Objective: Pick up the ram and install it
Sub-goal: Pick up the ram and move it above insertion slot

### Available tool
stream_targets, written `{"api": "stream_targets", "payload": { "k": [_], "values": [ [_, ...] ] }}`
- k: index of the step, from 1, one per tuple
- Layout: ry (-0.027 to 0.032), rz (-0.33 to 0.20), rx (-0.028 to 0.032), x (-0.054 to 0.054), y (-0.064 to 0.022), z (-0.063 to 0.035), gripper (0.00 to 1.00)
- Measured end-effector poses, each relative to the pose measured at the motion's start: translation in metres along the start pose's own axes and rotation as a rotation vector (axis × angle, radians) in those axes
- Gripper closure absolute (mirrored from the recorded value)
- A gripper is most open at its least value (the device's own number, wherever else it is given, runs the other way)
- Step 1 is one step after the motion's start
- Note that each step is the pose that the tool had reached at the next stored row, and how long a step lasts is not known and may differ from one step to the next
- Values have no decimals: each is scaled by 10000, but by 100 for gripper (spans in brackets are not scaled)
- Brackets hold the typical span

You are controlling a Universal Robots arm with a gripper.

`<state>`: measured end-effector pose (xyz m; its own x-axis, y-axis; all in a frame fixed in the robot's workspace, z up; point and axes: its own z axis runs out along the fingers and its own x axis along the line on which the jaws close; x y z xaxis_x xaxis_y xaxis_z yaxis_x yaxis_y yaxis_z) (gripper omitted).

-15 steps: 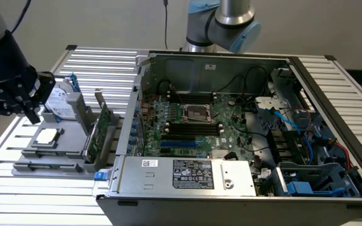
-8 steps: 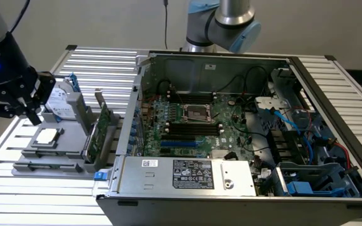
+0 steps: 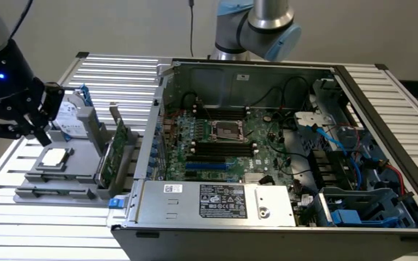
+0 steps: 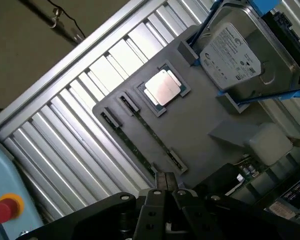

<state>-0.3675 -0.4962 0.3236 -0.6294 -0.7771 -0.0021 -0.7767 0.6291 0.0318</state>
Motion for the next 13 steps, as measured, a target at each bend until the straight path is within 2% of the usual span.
{"api": "stream_targets", "payload": {
  "k": [9,13],
  "values": [
    [-110,-1612,250,0,-1,26,89],
    [-63,-2320,290,0,-1,34,89]
  ]
}}
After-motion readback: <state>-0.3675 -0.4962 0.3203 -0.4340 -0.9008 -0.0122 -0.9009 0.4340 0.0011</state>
